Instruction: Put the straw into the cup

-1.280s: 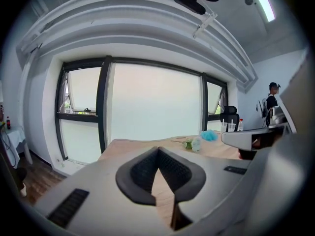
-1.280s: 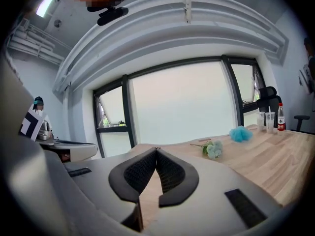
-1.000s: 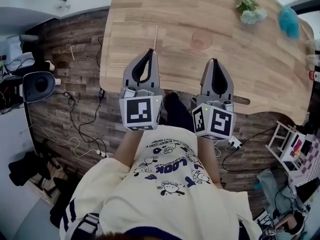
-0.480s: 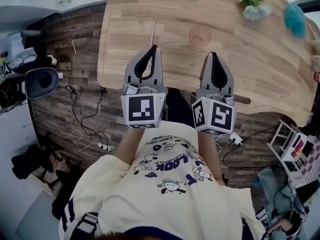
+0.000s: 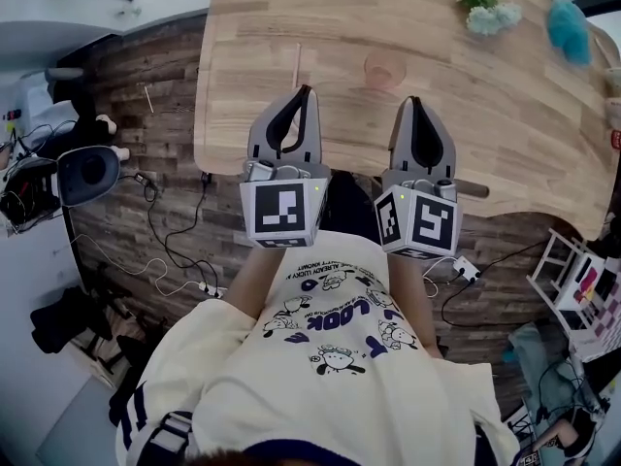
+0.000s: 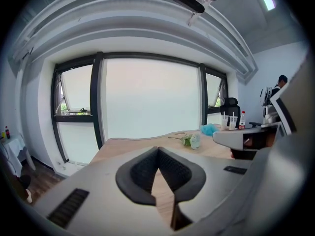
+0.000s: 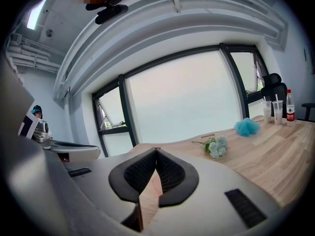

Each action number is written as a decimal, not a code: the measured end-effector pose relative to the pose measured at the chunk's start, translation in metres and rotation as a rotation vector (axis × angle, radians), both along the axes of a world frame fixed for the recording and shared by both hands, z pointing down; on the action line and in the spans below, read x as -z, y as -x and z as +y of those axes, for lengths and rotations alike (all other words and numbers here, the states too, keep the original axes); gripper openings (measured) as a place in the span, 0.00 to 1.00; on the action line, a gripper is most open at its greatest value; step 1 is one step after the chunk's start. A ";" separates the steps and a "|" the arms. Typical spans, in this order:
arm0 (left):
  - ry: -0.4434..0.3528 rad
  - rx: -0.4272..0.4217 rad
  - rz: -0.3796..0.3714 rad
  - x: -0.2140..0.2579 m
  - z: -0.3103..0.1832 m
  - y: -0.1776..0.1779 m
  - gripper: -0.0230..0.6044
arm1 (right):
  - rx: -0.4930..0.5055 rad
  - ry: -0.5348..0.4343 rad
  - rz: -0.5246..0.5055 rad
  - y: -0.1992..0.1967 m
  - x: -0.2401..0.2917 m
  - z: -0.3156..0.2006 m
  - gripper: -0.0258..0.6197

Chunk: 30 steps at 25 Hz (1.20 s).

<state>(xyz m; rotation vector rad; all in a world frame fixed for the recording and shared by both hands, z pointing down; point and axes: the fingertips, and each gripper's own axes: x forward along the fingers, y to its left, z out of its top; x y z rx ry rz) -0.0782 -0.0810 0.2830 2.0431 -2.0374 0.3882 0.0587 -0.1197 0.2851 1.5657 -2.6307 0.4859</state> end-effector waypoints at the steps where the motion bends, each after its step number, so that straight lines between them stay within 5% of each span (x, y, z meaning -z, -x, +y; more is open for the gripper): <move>1: 0.000 -0.006 0.001 0.000 0.000 -0.001 0.08 | -0.005 0.000 0.000 -0.001 0.000 0.001 0.04; 17: 0.022 -0.135 0.022 -0.013 -0.026 0.018 0.08 | -0.120 0.014 0.036 0.017 -0.005 -0.007 0.04; 30: 0.151 -0.248 0.028 -0.056 -0.029 0.054 0.08 | -0.178 0.100 0.090 0.050 -0.034 0.000 0.04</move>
